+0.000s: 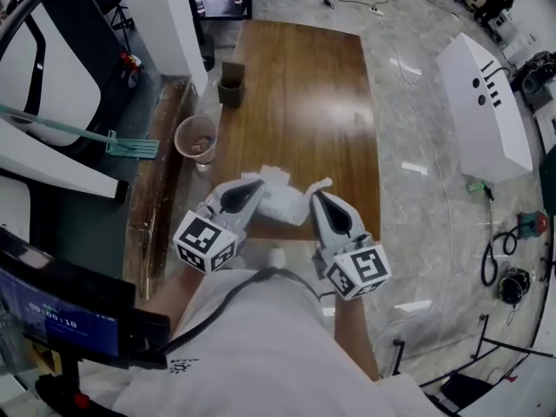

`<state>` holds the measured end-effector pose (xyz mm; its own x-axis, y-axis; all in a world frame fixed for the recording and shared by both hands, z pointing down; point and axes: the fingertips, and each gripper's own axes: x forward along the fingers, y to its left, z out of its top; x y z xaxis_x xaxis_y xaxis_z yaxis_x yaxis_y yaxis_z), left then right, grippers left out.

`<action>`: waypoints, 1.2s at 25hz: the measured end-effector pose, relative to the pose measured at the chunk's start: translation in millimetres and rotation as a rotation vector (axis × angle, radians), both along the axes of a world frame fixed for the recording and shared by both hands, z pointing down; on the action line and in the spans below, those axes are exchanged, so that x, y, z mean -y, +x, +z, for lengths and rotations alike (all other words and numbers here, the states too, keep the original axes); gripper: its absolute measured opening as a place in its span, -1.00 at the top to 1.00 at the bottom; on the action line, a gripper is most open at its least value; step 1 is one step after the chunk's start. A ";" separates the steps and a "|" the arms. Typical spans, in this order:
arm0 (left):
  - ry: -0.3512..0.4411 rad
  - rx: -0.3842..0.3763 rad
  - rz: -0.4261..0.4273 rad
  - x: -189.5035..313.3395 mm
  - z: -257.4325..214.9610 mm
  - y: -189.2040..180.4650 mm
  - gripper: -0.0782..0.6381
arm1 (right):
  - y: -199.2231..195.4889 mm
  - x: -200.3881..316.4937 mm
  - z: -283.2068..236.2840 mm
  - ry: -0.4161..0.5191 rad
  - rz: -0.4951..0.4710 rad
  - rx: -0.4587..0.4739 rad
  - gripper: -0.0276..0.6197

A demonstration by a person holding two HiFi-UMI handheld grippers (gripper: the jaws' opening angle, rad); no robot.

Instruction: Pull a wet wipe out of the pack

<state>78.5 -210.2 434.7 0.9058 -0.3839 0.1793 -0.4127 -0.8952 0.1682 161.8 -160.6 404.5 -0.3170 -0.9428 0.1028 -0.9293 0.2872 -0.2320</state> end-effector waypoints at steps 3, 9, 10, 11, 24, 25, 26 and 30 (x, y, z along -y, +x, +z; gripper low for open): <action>0.018 -0.022 -0.009 4.6 -14.6 -4.9 0.78 | 5.7 -4.4 -15.7 0.036 0.019 -0.006 0.88; 0.040 -0.039 -0.020 13.2 -28.3 -7.4 0.78 | 15.6 -2.6 -21.9 0.058 0.051 -0.030 0.89; 0.040 -0.039 -0.022 14.4 -28.2 -7.2 0.78 | 16.0 -0.8 -20.7 0.056 0.052 -0.029 0.89; 0.041 -0.038 -0.023 15.4 -27.6 -7.1 0.78 | 15.9 1.1 -19.5 0.054 0.052 -0.028 0.89; 0.011 -0.017 -0.033 12.3 -13.2 -8.8 0.78 | 17.4 5.7 -11.8 0.040 0.046 -0.029 0.89; 0.009 -0.015 -0.035 12.0 -12.3 -8.4 0.78 | 18.0 5.3 -10.6 0.037 0.043 -0.030 0.89; 0.007 -0.012 -0.037 11.2 -10.9 -7.9 0.78 | 18.4 4.6 -9.2 0.033 0.040 -0.029 0.89; 0.000 -0.002 -0.044 6.5 -6.3 -4.5 0.78 | 20.2 2.2 -7.7 0.033 0.026 -0.029 0.89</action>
